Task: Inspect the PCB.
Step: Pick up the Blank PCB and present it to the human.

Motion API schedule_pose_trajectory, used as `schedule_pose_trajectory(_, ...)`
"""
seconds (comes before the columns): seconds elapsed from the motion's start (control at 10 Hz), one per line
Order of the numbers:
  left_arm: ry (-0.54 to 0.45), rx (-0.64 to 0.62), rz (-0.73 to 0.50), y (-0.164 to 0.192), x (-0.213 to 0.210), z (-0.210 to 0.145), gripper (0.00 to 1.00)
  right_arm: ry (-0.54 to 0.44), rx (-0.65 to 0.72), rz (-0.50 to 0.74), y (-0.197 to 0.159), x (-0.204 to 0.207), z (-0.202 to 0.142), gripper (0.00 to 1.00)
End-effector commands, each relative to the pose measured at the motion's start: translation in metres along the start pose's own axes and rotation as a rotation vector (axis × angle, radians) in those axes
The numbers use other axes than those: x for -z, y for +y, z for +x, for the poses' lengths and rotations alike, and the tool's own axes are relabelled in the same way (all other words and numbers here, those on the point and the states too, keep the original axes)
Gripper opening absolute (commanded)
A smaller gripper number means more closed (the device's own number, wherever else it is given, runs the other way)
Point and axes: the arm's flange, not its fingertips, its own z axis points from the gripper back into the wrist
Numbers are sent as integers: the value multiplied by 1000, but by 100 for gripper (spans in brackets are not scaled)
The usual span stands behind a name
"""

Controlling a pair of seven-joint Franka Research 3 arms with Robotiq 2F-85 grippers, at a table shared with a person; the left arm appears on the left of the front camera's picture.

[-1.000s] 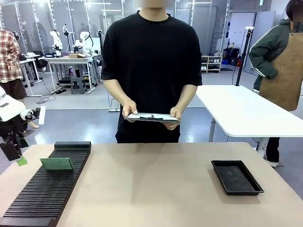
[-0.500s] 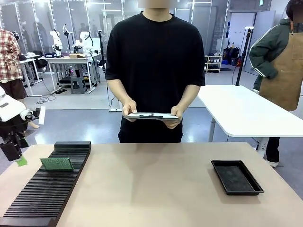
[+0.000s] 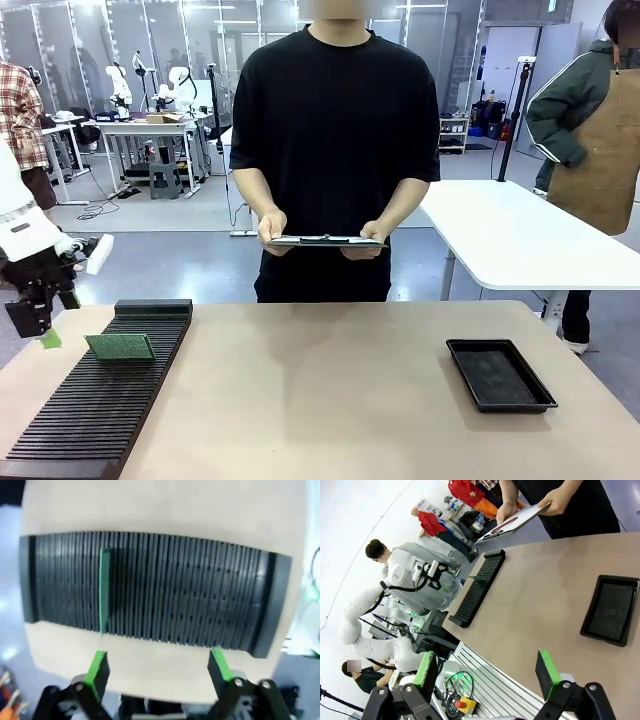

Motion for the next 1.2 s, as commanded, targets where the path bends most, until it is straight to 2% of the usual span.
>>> schedule_pose_trajectory(0.0, -53, 56, -31, 50, 24, -13, 100, -5, -22, 8, 1, 0, 1, 100)
schedule_pose_trajectory(0.1, -107, 96, -11, 55, 36, -20, 100, -5, -22, 8, 1, 0, 1, 100)
schedule_pose_trajectory(0.2, -66, 131, 40, 58, 47, -22, 100, -5, -22, 8, 1, 0, 1, 100)
schedule_pose_trajectory(0.3, -31, 108, 48, 68, 60, -24, 100, -5, -22, 8, 1, 0, 1, 100)
schedule_pose_trajectory(0.6, -37, 65, 12, 89, 82, -25, 100, -5, -22, 8, 1, 0, 1, 100)
schedule_pose_trajectory(0.8, 26, 38, 20, 100, 103, -25, 100, -5, -22, 8, 1, 0, 1, 100)
schedule_pose_trajectory(1.0, 42, 27, -12, 109, 118, -19, 100, -5, -22, 8, 1, 0, 1, 100)
schedule_pose_trajectory(1.1, 34, 16, -28, 114, 124, -19, 88, -5, -22, 8, 1, 0, 1, 100)
